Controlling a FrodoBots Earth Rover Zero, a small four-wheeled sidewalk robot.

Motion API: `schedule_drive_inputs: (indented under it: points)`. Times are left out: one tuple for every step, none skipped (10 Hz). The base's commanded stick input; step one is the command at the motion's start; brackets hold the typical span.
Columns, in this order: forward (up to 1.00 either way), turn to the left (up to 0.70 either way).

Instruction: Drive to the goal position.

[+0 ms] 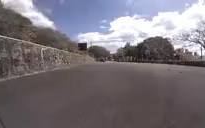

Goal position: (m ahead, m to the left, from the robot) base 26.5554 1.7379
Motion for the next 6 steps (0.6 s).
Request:
schedule_drive_inputs:
  points:
    - [0.85,0.01]
    - [0.85,0.01]
    - [0.85,0.01]
    - [0.85,0.01]
    - [0.85,0.01]
    - [0.85,0.01]
